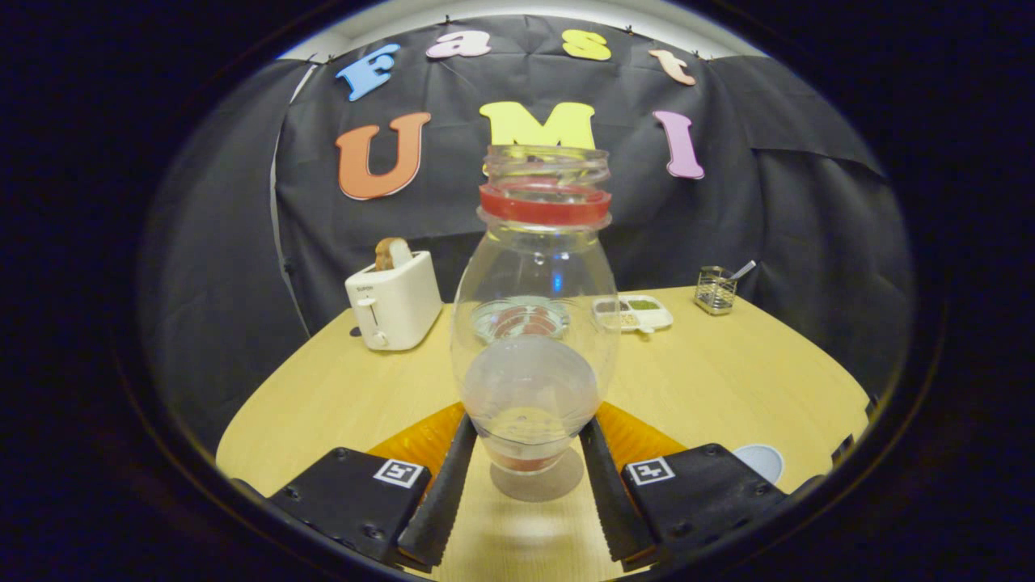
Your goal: Take the bottle from table, then pour the juice into the cup, finally place the bottle on the coaster
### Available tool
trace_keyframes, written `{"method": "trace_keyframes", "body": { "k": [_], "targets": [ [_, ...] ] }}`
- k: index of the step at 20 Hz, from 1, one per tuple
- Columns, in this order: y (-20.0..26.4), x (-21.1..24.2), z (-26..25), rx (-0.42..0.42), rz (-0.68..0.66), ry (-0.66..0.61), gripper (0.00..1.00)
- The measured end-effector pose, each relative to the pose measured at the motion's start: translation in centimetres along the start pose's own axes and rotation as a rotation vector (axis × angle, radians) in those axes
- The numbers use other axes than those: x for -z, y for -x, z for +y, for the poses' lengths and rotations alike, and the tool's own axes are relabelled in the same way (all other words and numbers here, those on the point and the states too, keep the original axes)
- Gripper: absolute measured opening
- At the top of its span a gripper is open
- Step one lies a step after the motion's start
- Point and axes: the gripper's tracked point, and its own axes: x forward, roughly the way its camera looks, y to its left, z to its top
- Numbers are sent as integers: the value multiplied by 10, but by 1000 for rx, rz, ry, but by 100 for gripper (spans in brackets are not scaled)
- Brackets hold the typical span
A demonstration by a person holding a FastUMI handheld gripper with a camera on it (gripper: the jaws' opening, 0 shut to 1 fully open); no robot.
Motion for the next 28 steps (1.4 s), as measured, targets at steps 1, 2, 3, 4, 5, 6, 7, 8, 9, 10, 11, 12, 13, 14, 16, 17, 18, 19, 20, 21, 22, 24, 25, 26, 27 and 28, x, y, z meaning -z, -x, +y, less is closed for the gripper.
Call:
{"method": "trace_keyframes", "body": {
  "k": [1,2,3,4,5,6,7,8,9,10,11,12,13,14,16,17,18,19,20,21,22,24,25,26,27,28],
  "targets": [
    [-4,6,0,-1,16,0,77],
    [-9,11,2,-5,28,-2,77],
    [-12,14,3,-8,36,-4,77],
    [-14,16,3,-7,43,-2,77],
    [-15,17,1,-3,48,0,77],
    [-16,19,1,-1,52,0,77],
    [-18,19,2,0,53,0,77],
    [-20,20,1,3,57,1,77],
    [-22,22,-1,11,66,4,78],
    [-24,25,-4,19,77,7,78],
    [-25,26,-5,24,85,9,78],
    [-27,27,-5,22,89,10,78],
    [-28,29,-5,22,97,10,78],
    [-30,32,-4,20,108,9,79],
    [-31,32,-3,21,115,19,80],
    [-31,32,-4,29,121,29,80],
    [-32,32,-6,36,121,34,80],
    [-31,31,-8,45,123,39,81],
    [-30,32,-6,33,124,37,83],
    [-31,31,-2,12,125,36,85],
    [-30,32,-2,6,127,42,87],
    [-27,28,-4,8,110,59,97],
    [-24,27,-6,14,108,73,98],
    [-21,25,-6,13,103,85,99],
    [-18,23,-6,12,100,93,99],
    [-12,21,-6,6,94,98,99]
  ]
}}
